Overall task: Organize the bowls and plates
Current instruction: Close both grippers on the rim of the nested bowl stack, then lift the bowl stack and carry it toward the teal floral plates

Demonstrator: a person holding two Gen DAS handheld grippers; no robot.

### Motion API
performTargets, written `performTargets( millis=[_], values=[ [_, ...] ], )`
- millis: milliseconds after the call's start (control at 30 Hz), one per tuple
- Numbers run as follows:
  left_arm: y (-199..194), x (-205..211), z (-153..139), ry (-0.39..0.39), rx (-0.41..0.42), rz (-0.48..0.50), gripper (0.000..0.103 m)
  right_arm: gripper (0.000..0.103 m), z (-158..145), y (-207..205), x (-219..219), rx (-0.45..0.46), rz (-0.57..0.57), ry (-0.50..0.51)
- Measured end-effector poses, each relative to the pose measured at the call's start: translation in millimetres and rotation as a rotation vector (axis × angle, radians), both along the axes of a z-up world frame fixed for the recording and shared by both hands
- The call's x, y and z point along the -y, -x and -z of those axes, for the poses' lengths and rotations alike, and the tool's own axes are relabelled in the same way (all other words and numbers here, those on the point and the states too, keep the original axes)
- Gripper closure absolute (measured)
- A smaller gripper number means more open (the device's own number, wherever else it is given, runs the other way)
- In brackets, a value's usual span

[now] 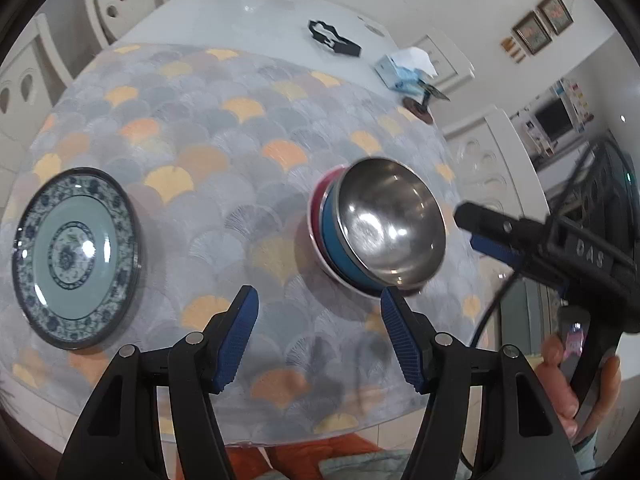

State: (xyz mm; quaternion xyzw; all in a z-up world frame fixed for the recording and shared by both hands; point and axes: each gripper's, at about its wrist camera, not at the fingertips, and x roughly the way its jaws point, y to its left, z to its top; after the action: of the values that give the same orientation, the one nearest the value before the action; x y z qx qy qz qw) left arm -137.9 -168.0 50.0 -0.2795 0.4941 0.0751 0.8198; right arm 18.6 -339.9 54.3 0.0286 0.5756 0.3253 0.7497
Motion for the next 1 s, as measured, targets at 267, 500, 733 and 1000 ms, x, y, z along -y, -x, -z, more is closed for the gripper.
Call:
performTargets(
  millis=[267, 500, 733, 1000],
  values=[
    [-15.5, -15.5, 5.4, 0.073, 0.010, 0.027, 0.033, 0.029, -5.4, -6.7, 2.5, 0.038, 0.055, 0.044],
    [-47.4, -27.3, 25.7, 0.178, -0.017, 0.062, 0.023, 0.024, 29.2, -18.2, 1.1, -0.023, 0.076, 0.080],
    [-73.7, -40.6, 56.8, 0.254, -0.044, -0.013, 0.025, 0.024, 70.6, -27.4, 1.4, -0.108, 0.075, 0.062],
    [-90.4, -44.0, 82.0, 0.301, -0.071, -0.046, 0.040, 0.033, 92.7, -40.7, -5.2, -0.161, 0.055, 0.011]
  ],
)
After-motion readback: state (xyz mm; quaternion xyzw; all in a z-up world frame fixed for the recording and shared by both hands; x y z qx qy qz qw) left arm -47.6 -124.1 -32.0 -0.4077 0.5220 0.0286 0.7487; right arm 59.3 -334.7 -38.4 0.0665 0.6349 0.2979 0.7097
